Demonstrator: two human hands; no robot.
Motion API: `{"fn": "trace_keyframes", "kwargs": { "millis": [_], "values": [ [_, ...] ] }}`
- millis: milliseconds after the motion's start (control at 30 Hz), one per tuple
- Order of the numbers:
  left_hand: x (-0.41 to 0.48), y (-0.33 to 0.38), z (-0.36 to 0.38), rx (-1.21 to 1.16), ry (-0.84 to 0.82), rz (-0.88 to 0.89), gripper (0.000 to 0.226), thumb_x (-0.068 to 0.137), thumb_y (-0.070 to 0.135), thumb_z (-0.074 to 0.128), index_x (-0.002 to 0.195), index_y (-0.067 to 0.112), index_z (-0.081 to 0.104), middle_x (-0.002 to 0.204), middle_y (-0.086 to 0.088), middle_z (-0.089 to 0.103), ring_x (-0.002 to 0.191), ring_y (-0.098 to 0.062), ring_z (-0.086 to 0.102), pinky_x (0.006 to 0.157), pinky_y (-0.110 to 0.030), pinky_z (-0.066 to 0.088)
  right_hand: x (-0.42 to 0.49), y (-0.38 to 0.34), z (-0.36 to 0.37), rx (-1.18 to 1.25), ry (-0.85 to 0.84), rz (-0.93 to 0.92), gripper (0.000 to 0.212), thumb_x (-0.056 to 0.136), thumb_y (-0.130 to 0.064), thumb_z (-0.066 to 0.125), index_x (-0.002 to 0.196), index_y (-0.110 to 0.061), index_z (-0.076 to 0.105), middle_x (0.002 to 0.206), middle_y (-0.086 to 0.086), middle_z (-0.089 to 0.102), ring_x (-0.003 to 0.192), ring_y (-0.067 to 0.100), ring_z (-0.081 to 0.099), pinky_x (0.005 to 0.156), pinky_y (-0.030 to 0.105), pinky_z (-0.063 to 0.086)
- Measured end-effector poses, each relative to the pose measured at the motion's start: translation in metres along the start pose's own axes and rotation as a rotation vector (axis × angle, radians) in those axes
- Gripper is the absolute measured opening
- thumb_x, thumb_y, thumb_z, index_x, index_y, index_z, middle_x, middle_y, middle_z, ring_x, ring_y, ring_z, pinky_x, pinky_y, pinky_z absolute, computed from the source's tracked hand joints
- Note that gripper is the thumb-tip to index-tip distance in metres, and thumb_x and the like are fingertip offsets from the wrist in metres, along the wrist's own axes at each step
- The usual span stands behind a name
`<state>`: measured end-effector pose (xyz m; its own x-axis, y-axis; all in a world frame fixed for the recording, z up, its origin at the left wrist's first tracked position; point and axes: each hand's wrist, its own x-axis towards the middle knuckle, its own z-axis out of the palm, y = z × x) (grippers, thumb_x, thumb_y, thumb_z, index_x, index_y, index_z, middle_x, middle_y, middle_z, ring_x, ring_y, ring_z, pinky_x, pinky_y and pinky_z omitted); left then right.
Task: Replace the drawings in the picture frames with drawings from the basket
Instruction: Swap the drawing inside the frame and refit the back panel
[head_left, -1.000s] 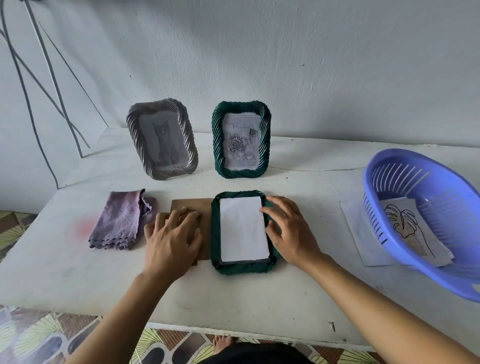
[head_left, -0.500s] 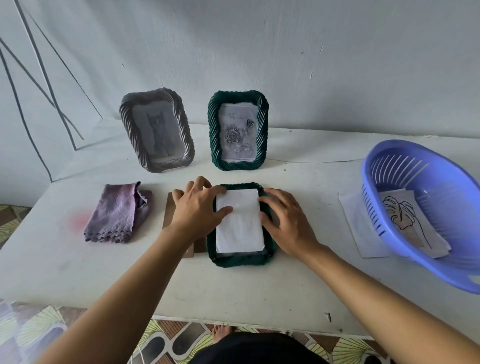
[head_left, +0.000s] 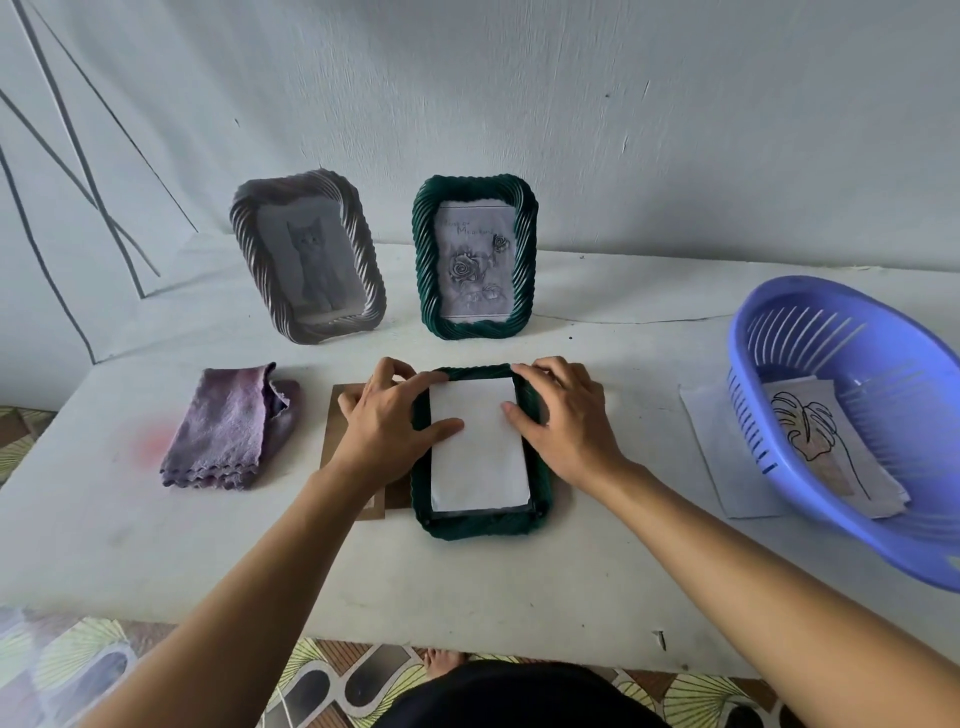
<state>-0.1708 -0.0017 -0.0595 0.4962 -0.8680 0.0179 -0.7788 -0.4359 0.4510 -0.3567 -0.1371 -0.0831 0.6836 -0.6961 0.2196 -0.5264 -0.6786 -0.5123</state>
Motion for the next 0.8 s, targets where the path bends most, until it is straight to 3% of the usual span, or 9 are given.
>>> {"fn": "trace_keyframes", "kwargs": {
  "millis": [133,233,433,567,700,800],
  "values": [
    [-0.003,-0.002,0.004,-0.073,0.053,0.008,0.055,0.077,0.056,0.077,0.127,0.041,0.06,0.12,0.006,0.037,0.105,-0.02,0.053,0.091,-0.038,0.021,0.0,0.002,0.003,0.005,0.004,0.001,0.048,0.088,-0.045,0.065,0.13,-0.021,0.062,0.117,-0.003,0.051,0.113,0.019,0.051,0.095,0.042,0.039],
    [-0.002,0.0,0.005,-0.078,0.074,0.036,0.05,0.076,0.052,0.081,0.121,0.039,0.062,0.12,0.006,0.038,0.113,-0.019,0.046,0.088,-0.038,0.021,-0.002,0.002,0.003,0.017,0.016,0.001,0.047,0.09,-0.048,0.061,0.129,-0.021,0.062,0.118,-0.005,0.051,0.113,0.017,0.05,0.095,0.04,0.038],
    [-0.002,0.004,0.002,0.001,0.085,0.145,0.041,0.081,0.05,0.076,0.114,0.034,0.056,0.11,0.015,0.058,0.107,-0.017,0.041,0.079,-0.038,0.026,-0.002,0.002,-0.008,0.134,-0.019,-0.004,0.043,0.093,-0.036,0.066,0.133,-0.022,0.059,0.12,-0.005,0.056,0.117,0.015,0.051,0.102,0.039,0.04],
    [-0.002,0.003,0.0,-0.008,0.094,0.159,0.044,0.079,0.048,0.078,0.111,0.033,0.051,0.103,0.018,0.057,0.101,-0.013,0.043,0.078,-0.037,0.027,-0.003,0.002,-0.032,0.225,-0.082,0.005,0.043,0.095,-0.029,0.065,0.136,-0.022,0.055,0.122,-0.006,0.06,0.12,0.011,0.049,0.105,0.025,0.039],
    [0.001,0.001,-0.002,-0.017,0.049,0.173,0.035,0.081,0.043,0.079,0.108,0.035,0.059,0.104,0.012,0.051,0.098,-0.013,0.049,0.084,-0.037,0.027,-0.006,0.005,-0.047,0.187,-0.153,0.012,0.037,0.096,-0.033,0.061,0.133,-0.027,0.057,0.121,-0.012,0.059,0.12,0.003,0.049,0.102,0.013,0.034],
    [0.005,0.002,-0.005,-0.056,-0.001,0.143,0.031,0.082,0.042,0.078,0.111,0.035,0.068,0.113,0.012,0.054,0.101,-0.013,0.054,0.087,-0.037,0.025,-0.008,0.006,-0.055,0.136,-0.132,-0.009,0.034,0.096,-0.029,0.062,0.129,-0.026,0.061,0.12,-0.009,0.061,0.118,0.008,0.052,0.103,0.023,0.041]
  ]
}}
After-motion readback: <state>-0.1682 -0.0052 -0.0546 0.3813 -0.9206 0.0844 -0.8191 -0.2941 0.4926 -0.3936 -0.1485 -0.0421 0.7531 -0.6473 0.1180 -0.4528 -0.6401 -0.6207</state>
